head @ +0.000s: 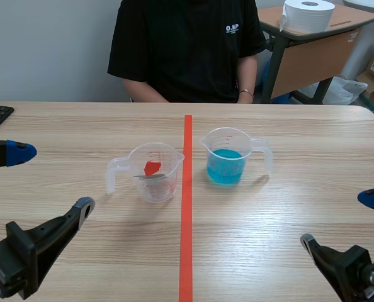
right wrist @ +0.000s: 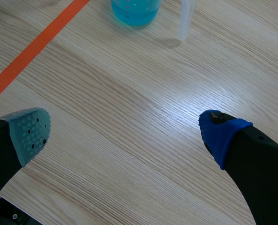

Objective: Do the redox reaction experiment.

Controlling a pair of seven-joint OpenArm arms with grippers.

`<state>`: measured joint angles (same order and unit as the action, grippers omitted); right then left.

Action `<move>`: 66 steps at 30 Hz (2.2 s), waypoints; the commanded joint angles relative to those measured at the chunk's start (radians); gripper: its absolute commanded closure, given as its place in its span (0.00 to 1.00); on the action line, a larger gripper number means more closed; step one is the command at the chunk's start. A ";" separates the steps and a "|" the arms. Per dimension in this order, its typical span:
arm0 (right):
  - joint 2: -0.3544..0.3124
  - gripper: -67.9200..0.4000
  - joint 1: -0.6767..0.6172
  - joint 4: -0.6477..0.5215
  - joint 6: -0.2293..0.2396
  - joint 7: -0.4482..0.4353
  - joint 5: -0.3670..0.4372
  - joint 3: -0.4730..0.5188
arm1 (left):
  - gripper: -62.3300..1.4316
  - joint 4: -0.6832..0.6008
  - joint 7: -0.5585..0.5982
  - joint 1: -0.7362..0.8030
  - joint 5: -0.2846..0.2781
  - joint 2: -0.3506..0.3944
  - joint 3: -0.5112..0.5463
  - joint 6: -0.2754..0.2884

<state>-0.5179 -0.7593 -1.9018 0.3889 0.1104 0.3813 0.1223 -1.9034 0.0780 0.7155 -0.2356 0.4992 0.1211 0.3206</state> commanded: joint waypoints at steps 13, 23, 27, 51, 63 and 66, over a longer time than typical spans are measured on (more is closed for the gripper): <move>-0.003 0.00 0.026 -0.016 0.011 -0.130 -0.050 0.001 | 0.00 0.097 0.038 0.272 -0.018 0.000 0.152 -0.117; -0.015 0.00 0.121 -0.015 0.066 -0.159 -0.131 -0.048 | 0.00 0.417 0.144 0.401 -0.120 -0.067 0.161 -0.152; -0.044 0.00 0.177 -0.014 0.078 -0.160 -0.151 -0.114 | 0.00 0.553 0.211 0.394 -0.119 -0.114 0.161 -0.150; -0.068 0.00 0.715 0.298 0.140 -0.525 -0.328 -0.613 | 0.00 0.923 0.211 0.163 0.013 -0.222 0.035 -0.112; 0.019 0.00 0.964 0.539 0.140 -0.658 -0.356 -0.827 | 0.00 0.923 0.210 0.163 0.013 -0.219 0.035 -0.113; 0.043 0.00 1.007 0.586 0.140 -0.676 -0.356 -0.865 | 0.00 0.923 0.210 0.163 0.013 -0.219 0.035 -0.113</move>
<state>-0.4763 0.2264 -1.2972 0.5327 -0.5507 0.0143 -0.7494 -0.9684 0.2810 0.8669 -0.2169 0.2722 0.1528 0.2058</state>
